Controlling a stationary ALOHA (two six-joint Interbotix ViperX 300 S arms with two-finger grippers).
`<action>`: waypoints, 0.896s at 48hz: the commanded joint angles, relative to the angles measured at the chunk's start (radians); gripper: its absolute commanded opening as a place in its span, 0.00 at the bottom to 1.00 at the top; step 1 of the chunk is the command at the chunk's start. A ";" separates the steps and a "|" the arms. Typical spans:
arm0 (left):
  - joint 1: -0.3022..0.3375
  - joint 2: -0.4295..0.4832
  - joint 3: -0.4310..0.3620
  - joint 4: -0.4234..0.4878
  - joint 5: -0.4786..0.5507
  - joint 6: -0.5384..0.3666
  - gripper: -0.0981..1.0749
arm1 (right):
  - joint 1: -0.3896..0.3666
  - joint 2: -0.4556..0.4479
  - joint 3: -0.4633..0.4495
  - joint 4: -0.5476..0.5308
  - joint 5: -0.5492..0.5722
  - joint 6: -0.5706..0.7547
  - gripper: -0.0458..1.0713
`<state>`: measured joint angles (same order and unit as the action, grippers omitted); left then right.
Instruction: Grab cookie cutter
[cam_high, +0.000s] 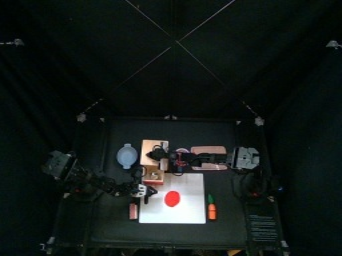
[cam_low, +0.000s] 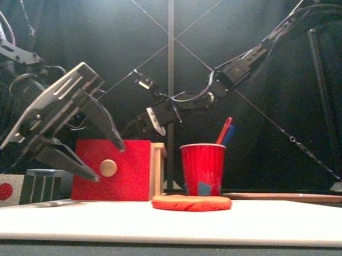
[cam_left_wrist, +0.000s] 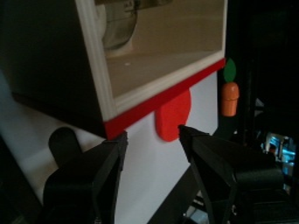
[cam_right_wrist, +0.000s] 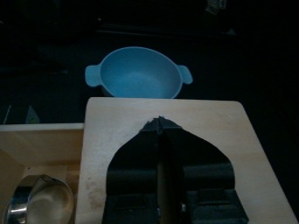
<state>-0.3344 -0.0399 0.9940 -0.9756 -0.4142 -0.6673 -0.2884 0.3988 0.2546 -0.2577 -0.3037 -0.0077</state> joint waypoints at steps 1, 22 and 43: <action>-0.015 -0.074 0.009 0.032 0.038 0.002 0.82 | 0.000 -0.015 -0.008 0.000 0.011 0.000 0.06; 0.052 -0.506 0.193 0.477 -0.074 0.109 0.80 | 0.092 -0.120 -0.087 0.015 0.235 0.015 0.06; 0.331 -0.706 0.318 0.831 -0.098 0.325 0.67 | 0.176 -0.164 -0.213 0.195 0.730 0.008 0.12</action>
<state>-0.0353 -0.7332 1.3223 -0.1795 -0.5031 -0.3574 -0.1074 0.2807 0.0782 -0.1028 0.3866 0.0077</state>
